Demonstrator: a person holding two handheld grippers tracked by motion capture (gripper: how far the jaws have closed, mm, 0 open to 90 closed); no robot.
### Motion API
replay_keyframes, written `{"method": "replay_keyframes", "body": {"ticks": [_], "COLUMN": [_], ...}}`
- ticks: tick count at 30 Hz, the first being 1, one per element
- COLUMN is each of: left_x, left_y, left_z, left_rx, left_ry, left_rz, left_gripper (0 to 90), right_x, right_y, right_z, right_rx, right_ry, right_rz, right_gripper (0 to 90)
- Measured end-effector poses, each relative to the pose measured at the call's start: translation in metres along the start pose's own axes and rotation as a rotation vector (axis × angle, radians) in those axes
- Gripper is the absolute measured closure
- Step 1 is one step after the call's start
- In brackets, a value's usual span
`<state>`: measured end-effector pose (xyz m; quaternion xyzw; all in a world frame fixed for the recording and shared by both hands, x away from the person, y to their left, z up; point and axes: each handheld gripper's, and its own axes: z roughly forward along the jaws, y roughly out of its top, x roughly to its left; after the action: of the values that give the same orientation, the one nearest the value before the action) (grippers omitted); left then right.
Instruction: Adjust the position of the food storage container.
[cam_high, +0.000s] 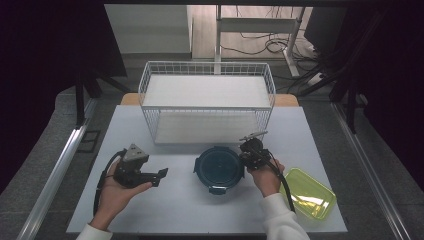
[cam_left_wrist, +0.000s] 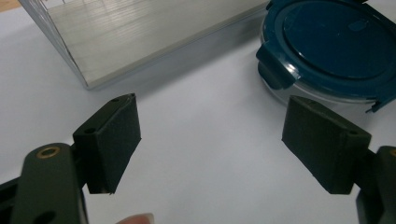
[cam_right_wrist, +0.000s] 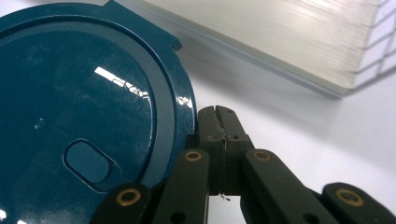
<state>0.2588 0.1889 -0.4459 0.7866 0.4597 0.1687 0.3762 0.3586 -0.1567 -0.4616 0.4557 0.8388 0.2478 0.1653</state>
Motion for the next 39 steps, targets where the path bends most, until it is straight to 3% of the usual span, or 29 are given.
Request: {"method": "replay_keyframes", "body": {"ticks": [8, 21, 28, 31, 33, 35, 36, 39], "left_x": [0.001, 0.003, 0.004, 0.005, 0.004, 0.003, 0.003, 0.002], "left_y": [0.0, -0.001, -0.002, -0.003, -0.003, -0.004, -0.004, -0.005], "left_z": [-0.001, 0.001, -0.002, -0.002, -0.001, 0.0, 0.0, -0.001], "left_rx": [0.0, 0.004, -0.002, 0.002, 0.004, 0.006, 0.008, 0.011], "left_ry": [0.001, 0.001, 0.009, 0.013, 0.015, 0.017, 0.018, 0.018], "left_rz": [0.002, -0.007, -0.016, -0.013, -0.013, -0.008, -0.007, -0.002], "left_gripper": [19.2, 19.2, 19.2, 19.2, 19.2, 19.2, 19.1, 19.1], "right_x": [0.019, 0.017, 0.011, 0.008, 0.005, 0.002, 0.0, -0.006], "right_y": [0.003, 0.003, -0.003, -0.01, -0.017, -0.025, -0.029, -0.038], "right_z": [0.003, 0.004, -0.013, -0.025, -0.033, -0.038, -0.04, -0.043], "right_rx": [-0.002, -0.005, -0.074, -0.12, -0.155, -0.175, -0.181, -0.174], "right_ry": [0.03, 0.073, 0.141, 0.128, 0.139, 0.156, 0.174, 0.217], "right_rz": [-0.017, -0.009, 0.031, 0.023, 0.038, 0.051, 0.053, 0.106], "right_gripper": [89.2, 89.2, 88.9, 88.6, 84.7, 71.4, 59.7, 39.6]}}
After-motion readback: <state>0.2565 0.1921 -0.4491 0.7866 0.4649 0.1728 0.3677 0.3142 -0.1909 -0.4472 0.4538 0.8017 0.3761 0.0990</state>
